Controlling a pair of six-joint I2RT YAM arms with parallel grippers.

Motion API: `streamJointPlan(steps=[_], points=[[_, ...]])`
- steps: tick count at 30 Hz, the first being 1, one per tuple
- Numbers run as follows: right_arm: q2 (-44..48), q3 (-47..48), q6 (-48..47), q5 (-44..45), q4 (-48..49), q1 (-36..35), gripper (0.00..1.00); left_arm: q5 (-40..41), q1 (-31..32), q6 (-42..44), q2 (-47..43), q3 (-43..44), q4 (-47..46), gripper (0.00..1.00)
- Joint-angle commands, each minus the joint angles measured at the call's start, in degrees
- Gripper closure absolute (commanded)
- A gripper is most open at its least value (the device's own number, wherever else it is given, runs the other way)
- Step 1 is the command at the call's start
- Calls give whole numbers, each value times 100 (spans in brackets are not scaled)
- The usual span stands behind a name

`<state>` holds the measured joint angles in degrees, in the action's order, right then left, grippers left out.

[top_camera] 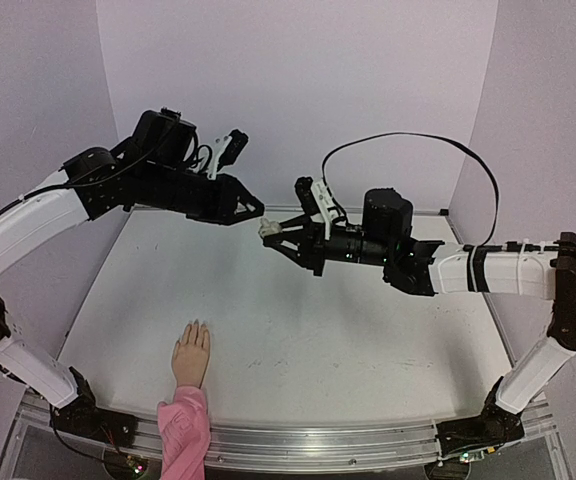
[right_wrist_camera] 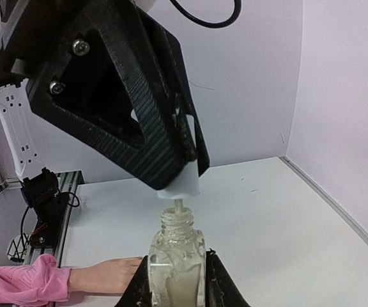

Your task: Paint the nails

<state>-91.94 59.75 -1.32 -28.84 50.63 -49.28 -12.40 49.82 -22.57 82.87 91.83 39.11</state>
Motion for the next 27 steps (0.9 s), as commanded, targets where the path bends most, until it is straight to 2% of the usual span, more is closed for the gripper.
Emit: streamJointPlan(steps=[1,27], points=[[-4,169,-48,-25,493,-26,100,117,-25,-29,-241,107,-177,100],[45,147,-52,10,509,-39,100,308,-60,44,-393,-22,-176,100]])
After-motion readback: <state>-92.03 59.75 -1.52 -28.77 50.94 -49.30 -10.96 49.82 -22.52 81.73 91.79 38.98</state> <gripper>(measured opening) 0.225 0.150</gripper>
